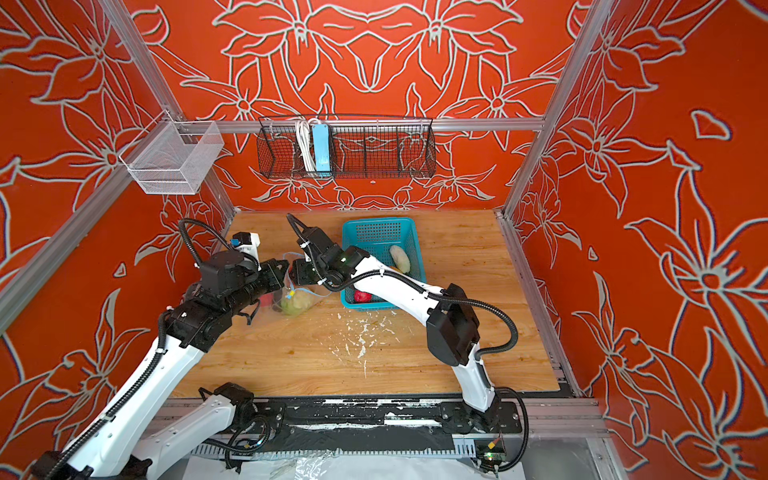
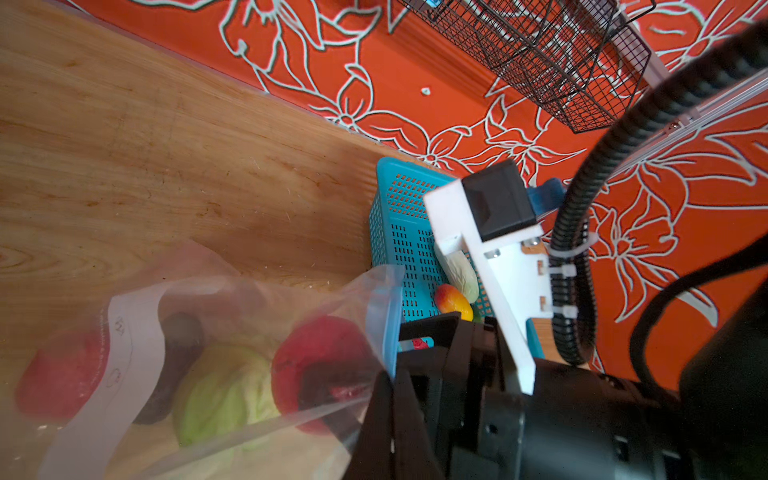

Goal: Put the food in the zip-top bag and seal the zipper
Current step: 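Carry the radish to the bag opening beside the left gripper, then lower the radish into the bag and open the right gripper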

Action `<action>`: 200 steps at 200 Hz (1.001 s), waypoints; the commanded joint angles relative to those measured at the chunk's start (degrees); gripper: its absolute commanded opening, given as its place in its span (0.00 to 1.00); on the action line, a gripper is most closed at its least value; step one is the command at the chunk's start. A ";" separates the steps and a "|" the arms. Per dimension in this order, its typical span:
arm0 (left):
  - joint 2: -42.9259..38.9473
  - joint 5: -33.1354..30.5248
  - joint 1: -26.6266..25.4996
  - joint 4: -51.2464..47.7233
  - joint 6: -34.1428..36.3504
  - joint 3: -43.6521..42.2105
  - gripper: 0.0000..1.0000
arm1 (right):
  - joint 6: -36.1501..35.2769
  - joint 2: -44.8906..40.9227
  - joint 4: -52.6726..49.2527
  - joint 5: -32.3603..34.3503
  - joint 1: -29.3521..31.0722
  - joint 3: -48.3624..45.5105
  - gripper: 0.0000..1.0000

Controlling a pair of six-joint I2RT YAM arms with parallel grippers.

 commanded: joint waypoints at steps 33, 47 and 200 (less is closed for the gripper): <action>0.79 0.62 0.03 2.19 -1.60 1.40 0.00 | 3.09 1.83 3.03 -3.03 -0.43 0.66 0.21; 0.72 0.44 0.01 2.04 -1.66 1.59 0.00 | 3.11 2.01 2.84 -2.94 -0.58 0.97 0.22; 0.17 -0.49 0.01 1.92 -1.20 1.69 0.00 | 4.47 6.62 -4.28 -6.54 -1.59 9.00 0.71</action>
